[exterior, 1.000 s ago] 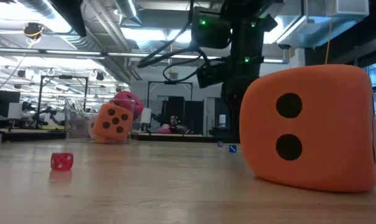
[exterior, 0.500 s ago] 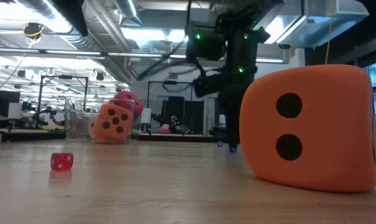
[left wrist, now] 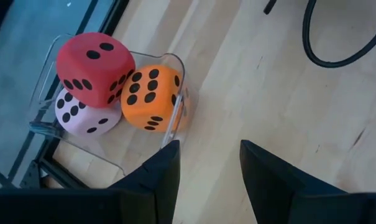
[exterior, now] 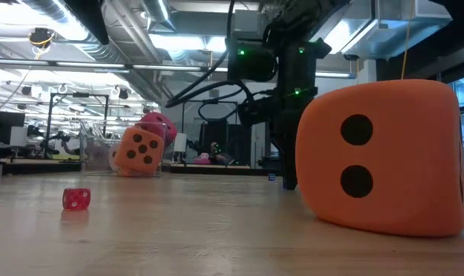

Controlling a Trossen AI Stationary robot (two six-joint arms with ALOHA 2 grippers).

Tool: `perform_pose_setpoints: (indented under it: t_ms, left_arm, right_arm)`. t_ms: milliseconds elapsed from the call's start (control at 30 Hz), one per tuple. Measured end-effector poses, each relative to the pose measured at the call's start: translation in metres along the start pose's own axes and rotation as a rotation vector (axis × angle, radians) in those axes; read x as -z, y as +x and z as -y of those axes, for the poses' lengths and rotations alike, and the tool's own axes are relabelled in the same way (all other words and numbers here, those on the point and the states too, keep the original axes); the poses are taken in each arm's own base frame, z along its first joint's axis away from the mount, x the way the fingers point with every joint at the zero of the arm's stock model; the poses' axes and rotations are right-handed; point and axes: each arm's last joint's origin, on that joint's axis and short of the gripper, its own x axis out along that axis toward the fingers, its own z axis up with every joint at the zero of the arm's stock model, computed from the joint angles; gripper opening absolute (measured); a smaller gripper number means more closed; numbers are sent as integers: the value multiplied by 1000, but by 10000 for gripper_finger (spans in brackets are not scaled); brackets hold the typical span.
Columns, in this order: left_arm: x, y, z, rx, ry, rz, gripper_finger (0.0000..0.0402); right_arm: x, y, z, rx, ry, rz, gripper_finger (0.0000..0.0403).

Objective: Pick & Place Dice
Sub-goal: Put the bottom small blue dice into the transparent bin

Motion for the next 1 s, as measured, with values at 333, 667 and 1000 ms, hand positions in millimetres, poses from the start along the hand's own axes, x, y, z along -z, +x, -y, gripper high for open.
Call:
perform_pose_setpoints:
  t_ms: [333,667,1000]
  left_arm:
    - [0,0,0,-6,0,4,160]
    - [0,0,0,-6,2,4,160]
    - [-1,0,-1,-40,79,32,160]
  right_arm:
    - [0,1,2,-38,10,-6,47]
    - [1,-2,2,-43,67,-7,47]
    - [6,-40,2,-112,141,82,47]
